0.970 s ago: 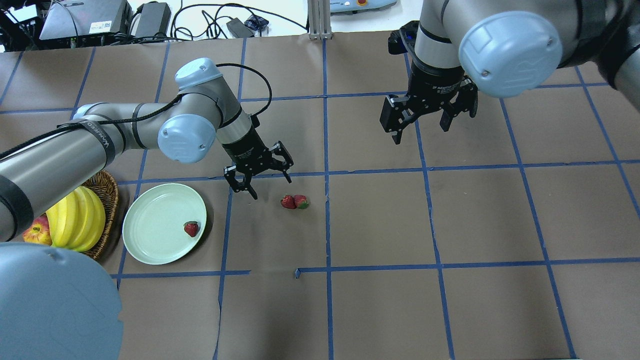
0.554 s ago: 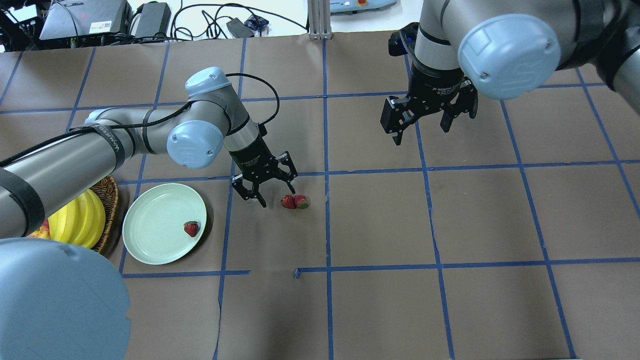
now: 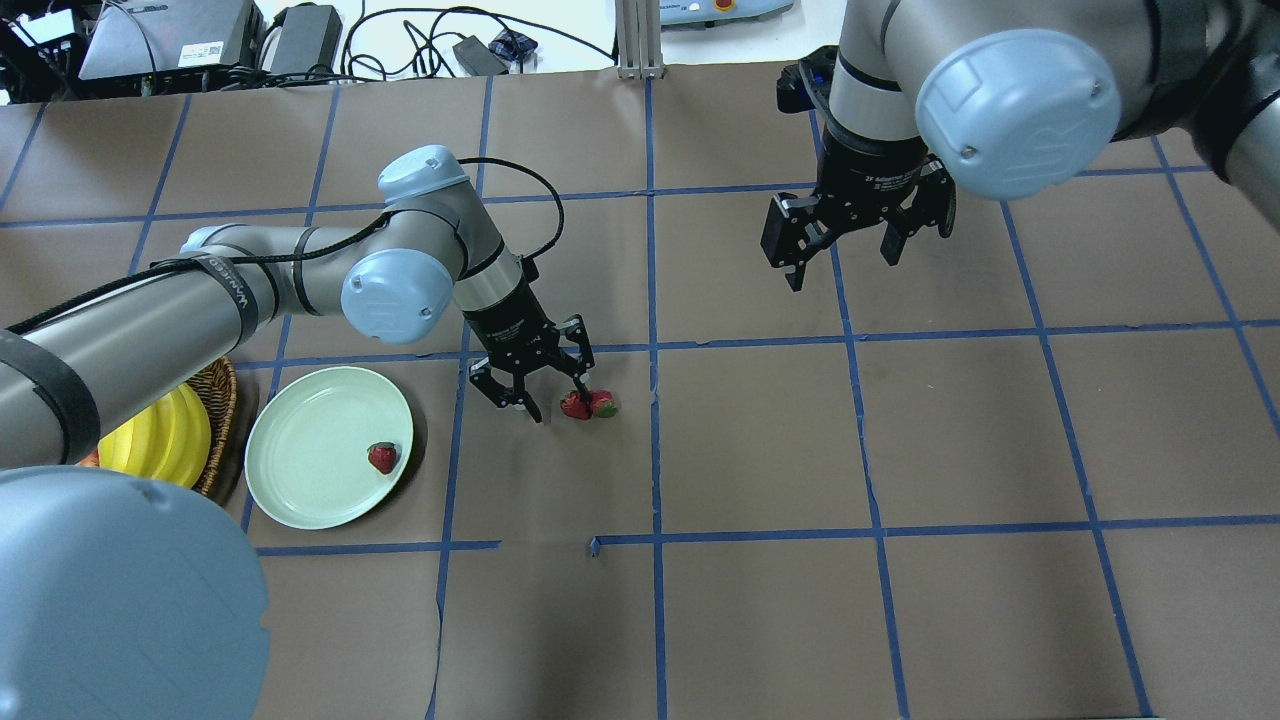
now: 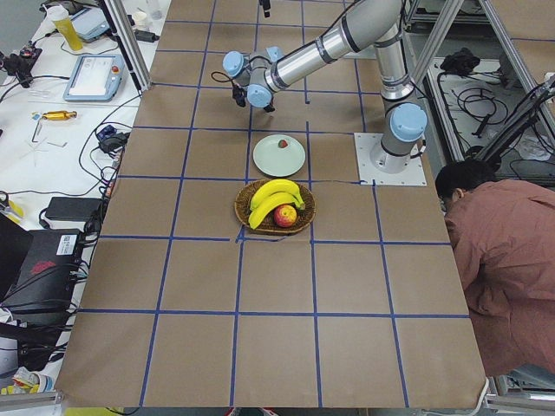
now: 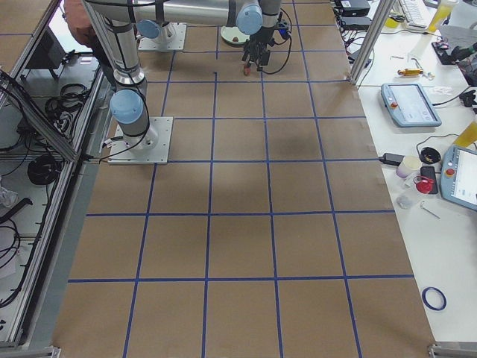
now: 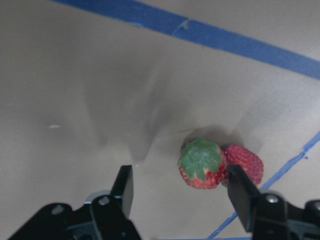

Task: Collect all strawberries into plate
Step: 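Reach the left gripper to the pair of strawberries and grasp one, then carry the strawberry onto the plate and release it with the left gripper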

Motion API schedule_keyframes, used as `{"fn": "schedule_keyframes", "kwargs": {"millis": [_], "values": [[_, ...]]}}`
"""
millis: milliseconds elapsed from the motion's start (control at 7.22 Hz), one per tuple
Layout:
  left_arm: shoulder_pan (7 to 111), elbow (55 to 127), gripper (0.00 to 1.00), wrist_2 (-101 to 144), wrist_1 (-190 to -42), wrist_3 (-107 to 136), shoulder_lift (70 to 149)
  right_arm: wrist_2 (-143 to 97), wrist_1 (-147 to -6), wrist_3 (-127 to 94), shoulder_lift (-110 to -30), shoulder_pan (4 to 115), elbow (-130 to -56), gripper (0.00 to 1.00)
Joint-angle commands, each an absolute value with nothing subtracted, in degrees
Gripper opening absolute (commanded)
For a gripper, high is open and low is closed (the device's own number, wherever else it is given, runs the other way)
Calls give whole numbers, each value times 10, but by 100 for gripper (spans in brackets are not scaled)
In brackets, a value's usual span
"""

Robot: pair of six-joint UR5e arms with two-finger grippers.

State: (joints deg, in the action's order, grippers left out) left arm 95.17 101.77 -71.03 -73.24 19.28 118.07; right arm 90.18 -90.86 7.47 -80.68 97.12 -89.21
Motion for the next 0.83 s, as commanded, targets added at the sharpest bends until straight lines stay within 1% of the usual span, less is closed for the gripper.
{"fn": "schedule_keyframes", "kwargs": {"millis": [0,139,416,693], "values": [[953,1018,23,-710,-730,187,1182,902,-909,75,-807,971,-892,100],[953,1016,0,-712,-730,186,1182,902,-909,75,-807,971,-892,100],[952,1013,0,-722,-731,184,1174,902,-909,75,-807,971,-892,100],[945,991,0,-820,-778,146,1148,902,-908,75,-807,971,-892,100]]}}
